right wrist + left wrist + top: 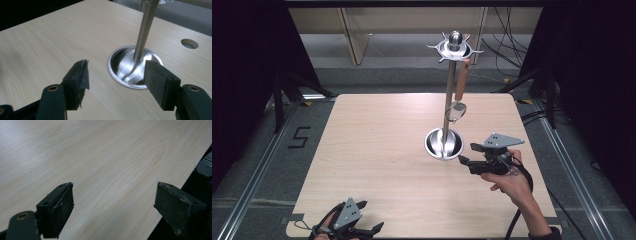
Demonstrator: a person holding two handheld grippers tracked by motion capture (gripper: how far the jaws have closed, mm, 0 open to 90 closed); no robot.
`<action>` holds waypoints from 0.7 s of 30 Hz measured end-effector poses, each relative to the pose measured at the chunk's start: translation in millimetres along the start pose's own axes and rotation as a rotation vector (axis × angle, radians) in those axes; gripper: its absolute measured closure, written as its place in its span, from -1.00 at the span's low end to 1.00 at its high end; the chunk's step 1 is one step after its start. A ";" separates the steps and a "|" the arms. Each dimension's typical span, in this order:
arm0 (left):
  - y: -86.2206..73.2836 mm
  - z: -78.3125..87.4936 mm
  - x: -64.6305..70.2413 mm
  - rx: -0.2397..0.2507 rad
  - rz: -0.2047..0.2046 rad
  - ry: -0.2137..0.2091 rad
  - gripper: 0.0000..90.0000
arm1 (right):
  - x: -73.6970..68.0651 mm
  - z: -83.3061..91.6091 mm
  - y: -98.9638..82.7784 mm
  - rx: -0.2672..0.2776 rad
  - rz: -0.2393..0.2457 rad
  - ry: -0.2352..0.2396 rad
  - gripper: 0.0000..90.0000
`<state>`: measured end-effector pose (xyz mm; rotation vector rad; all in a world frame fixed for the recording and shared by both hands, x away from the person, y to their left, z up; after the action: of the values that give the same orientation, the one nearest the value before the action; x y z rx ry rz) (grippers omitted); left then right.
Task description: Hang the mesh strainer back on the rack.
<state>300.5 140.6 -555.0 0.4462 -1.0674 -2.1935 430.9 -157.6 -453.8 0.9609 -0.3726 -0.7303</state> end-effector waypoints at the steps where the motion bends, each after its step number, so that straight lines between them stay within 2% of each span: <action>1: -0.2 0.0 0.1 -0.001 0.001 -0.001 -0.67 | -0.9 -1.9 0.1 0.015 -0.009 -0.005 -0.17; 2: -0.3 0.1 0.0 -0.003 0.000 0.000 -0.67 | 0.3 -2.0 -1.1 0.005 0.017 0.004 -0.18; 6: 0.0 0.1 0.0 -0.001 0.000 0.000 -0.67 | -2.5 -4.7 -6.2 0.001 -0.013 0.001 -0.20; 7: -0.2 0.2 0.1 -0.002 0.001 0.000 -0.67 | -2.7 -4.5 -8.3 -0.015 -0.003 0.010 -0.20; 8: -0.2 0.2 0.2 -0.001 0.002 0.000 -0.67 | -4.0 -4.7 -9.4 -0.016 -0.013 0.010 -0.20; 9: -0.1 0.2 0.2 -0.001 0.003 0.000 -0.67 | -3.0 -5.5 -10.2 -0.016 -0.001 0.012 -0.21; 10: -0.2 0.4 -0.4 -0.003 -0.008 0.000 -0.67 | -4.8 -6.1 -11.5 -0.017 -0.008 0.012 -0.21; 11: -0.2 0.3 0.1 -0.002 0.001 0.000 -0.67 | -6.2 -6.5 -12.7 -0.019 -0.009 0.016 -0.21; 13: -0.1 0.3 -0.6 -0.003 -0.006 0.001 -0.67 | -6.5 -8.1 -14.5 -0.019 -0.002 0.017 -0.22; 16: -0.8 0.3 1.4 -0.004 0.013 -0.007 -0.67 | -9.8 -10.2 -18.3 -0.029 -0.013 0.025 -0.23; 17: -0.4 0.0 1.2 0.001 0.018 0.000 -0.67 | -9.0 -11.3 -18.3 -0.023 0.002 0.022 -0.24; 18: -0.2 0.2 -0.3 -0.001 -0.005 0.001 -0.67 | -9.1 -11.4 -19.2 -0.029 0.012 0.031 -0.24; 19: -0.3 0.2 -0.2 -0.002 -0.003 0.000 -0.67 | -8.7 -12.2 -19.8 -0.021 0.008 0.025 -0.25; 20: -0.6 0.6 -0.8 -0.007 -0.015 0.000 -0.67 | -11.8 -12.3 -21.4 -0.027 -0.016 0.033 -0.26; 21: -0.2 0.1 0.3 0.000 0.004 0.000 -0.67 | -9.8 -12.7 -21.6 -0.027 0.013 0.037 -0.26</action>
<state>300.2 140.6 -555.1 0.4439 -1.0669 -2.1905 422.9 -150.9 -478.7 0.9444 -0.3354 -0.7028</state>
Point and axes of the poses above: each handheld gripper's, and its own axes: z roughly backward along the jaws, y roughly out of its top, x roughly to its right, the point moved 10 cm from there along -z, roughly forward along the jaws, and after that the axes turned 1 degree about z, right-handed, at the moved point
